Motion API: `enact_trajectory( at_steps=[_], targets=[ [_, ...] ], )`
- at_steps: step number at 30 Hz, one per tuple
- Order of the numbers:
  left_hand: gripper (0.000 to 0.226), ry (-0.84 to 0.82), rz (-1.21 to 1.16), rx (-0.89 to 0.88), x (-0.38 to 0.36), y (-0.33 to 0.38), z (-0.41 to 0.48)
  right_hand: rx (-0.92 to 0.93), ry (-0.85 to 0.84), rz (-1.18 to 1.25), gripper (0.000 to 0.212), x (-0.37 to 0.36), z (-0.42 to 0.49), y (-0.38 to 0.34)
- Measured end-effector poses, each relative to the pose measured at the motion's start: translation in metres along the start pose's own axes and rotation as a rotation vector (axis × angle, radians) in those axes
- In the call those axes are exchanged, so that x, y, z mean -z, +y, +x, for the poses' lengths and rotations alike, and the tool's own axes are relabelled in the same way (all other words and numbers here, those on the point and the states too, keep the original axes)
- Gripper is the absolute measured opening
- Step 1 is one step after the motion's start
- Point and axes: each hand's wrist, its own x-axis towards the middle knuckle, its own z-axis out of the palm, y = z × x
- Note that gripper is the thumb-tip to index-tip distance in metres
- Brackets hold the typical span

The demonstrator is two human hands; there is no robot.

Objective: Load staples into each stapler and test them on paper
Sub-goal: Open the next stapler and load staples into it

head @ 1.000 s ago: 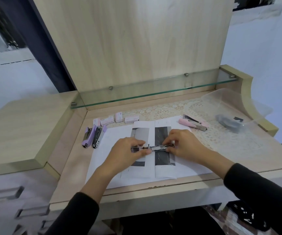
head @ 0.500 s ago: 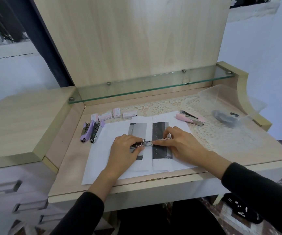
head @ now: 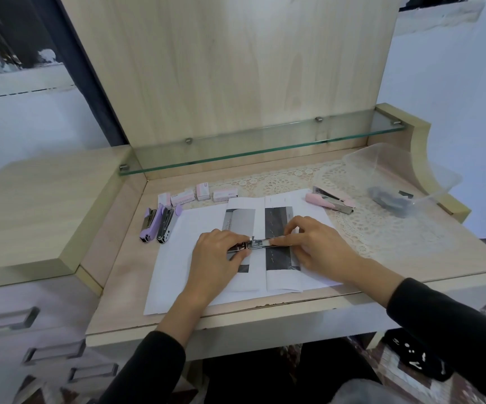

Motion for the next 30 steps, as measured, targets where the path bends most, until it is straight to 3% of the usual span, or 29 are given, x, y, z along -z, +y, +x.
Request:
enact_trajectory(
  at_steps=[18,24,30],
  targets=[
    [0.019,0.006,0.015,-0.009,0.000,0.001,0.000,0.010,0.053,-0.013,0.040,0.008,-0.008,0.014],
    [0.019,0.006,0.003,-0.016,-0.001,0.000,0.000,0.092,0.009,-0.102,0.043,0.004,-0.012,0.008],
    [0.019,-0.011,0.042,-0.022,0.000,0.001,0.000,0.037,0.032,-0.048,0.040,0.001,-0.010,0.005]
  ],
)
